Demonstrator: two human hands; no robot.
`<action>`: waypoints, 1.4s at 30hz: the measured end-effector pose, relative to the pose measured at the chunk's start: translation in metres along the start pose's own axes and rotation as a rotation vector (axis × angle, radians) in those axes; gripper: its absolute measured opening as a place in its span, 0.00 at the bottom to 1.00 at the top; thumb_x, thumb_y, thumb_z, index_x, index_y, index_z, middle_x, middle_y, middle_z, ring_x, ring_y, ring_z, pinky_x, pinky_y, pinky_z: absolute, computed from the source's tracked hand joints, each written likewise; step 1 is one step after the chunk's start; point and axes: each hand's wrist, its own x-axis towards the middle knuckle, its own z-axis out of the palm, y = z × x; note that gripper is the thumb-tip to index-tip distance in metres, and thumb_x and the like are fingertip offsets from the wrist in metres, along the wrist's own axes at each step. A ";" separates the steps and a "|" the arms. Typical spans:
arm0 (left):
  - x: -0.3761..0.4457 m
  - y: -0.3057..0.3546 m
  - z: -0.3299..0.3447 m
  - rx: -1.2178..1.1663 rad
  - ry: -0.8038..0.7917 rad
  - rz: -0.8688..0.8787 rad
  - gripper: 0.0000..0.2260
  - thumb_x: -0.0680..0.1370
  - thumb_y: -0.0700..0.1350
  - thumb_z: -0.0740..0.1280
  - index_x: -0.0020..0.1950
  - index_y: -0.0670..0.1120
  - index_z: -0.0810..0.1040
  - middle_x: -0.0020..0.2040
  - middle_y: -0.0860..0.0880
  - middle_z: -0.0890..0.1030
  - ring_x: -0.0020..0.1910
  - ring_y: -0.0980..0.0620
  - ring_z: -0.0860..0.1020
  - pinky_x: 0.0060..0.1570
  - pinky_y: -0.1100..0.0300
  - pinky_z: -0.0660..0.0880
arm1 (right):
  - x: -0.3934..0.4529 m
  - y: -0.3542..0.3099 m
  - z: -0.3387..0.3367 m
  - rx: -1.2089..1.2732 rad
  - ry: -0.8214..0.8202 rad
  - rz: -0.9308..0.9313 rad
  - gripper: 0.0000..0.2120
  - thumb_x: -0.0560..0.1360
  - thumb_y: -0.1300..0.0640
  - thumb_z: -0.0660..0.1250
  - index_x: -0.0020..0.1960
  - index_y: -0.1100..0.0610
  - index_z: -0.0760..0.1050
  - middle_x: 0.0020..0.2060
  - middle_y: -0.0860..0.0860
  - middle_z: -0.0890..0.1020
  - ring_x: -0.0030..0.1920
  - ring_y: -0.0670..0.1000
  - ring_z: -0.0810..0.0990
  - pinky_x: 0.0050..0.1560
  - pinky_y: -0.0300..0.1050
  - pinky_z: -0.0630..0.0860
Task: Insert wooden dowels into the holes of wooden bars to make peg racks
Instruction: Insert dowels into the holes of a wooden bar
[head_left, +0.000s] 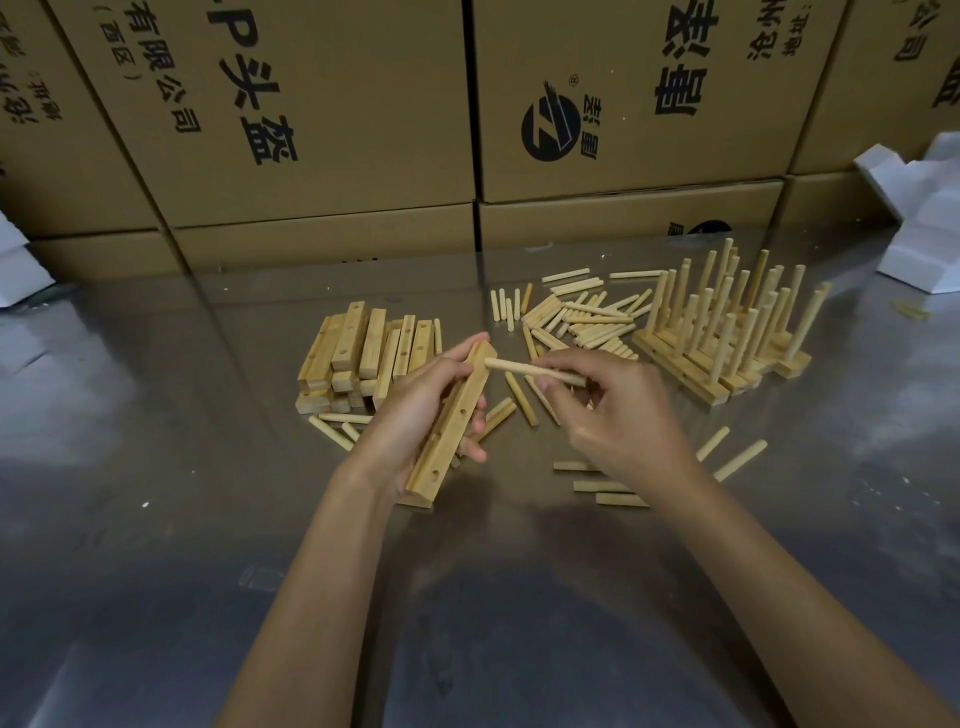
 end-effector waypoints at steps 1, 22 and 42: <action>0.000 0.000 0.000 0.021 -0.003 0.012 0.16 0.83 0.45 0.61 0.68 0.58 0.78 0.36 0.45 0.76 0.32 0.50 0.76 0.25 0.58 0.77 | 0.000 0.000 0.000 -0.048 -0.023 -0.031 0.08 0.77 0.60 0.70 0.54 0.55 0.84 0.40 0.45 0.83 0.39 0.44 0.77 0.39 0.33 0.71; -0.003 -0.004 0.013 0.215 0.041 -0.010 0.16 0.84 0.47 0.59 0.68 0.62 0.77 0.39 0.45 0.71 0.32 0.53 0.73 0.27 0.56 0.76 | -0.011 0.003 0.020 0.033 0.085 0.110 0.08 0.77 0.66 0.65 0.44 0.59 0.82 0.26 0.40 0.72 0.29 0.41 0.72 0.28 0.30 0.62; 0.009 -0.002 -0.025 -0.223 0.499 -0.014 0.11 0.82 0.47 0.63 0.60 0.45 0.79 0.33 0.49 0.78 0.25 0.55 0.73 0.20 0.63 0.69 | 0.018 0.019 0.041 -0.595 -0.212 0.199 0.11 0.77 0.47 0.66 0.46 0.53 0.82 0.49 0.50 0.79 0.58 0.52 0.73 0.57 0.49 0.72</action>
